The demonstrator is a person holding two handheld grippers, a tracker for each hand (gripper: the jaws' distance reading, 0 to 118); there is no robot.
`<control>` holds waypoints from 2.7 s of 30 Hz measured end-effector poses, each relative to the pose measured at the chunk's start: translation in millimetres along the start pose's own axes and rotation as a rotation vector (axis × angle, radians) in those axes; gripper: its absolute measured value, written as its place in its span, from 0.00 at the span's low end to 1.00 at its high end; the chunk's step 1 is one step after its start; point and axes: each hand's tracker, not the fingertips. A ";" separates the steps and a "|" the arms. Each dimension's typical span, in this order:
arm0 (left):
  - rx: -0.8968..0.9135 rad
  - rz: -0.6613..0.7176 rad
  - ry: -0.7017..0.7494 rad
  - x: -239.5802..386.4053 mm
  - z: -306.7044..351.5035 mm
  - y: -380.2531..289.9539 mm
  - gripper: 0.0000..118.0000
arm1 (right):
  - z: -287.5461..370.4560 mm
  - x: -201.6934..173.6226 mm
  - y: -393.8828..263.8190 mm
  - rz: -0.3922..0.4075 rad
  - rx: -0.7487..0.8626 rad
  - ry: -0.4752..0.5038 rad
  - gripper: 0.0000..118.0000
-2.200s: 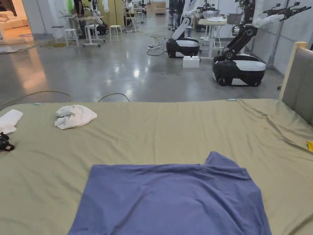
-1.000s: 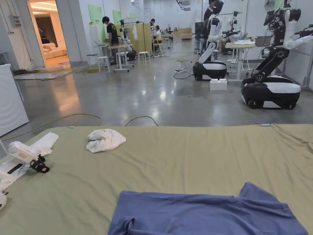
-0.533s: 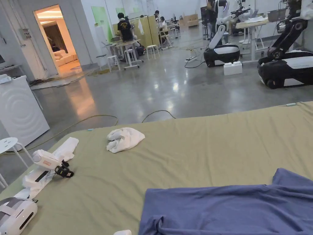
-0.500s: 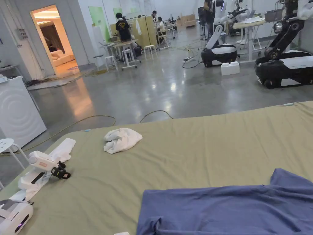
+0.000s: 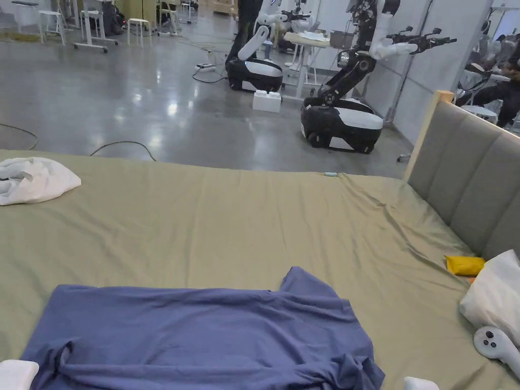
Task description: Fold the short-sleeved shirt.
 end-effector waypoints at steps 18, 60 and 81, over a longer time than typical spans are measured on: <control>0.134 0.141 -0.107 -50.0 111.2 -74.6 0.06 | 88.1 -1.4 -28.5 0.147 0.049 -0.104 0.06; 0.270 0.282 -0.199 -44.8 69.8 4.0 0.58 | 165.4 -22.6 -127.9 0.027 0.246 0.250 0.00; -0.105 0.116 -0.023 -24.9 -41.3 73.0 0.06 | 103.5 -5.3 13.5 0.084 0.140 0.217 0.43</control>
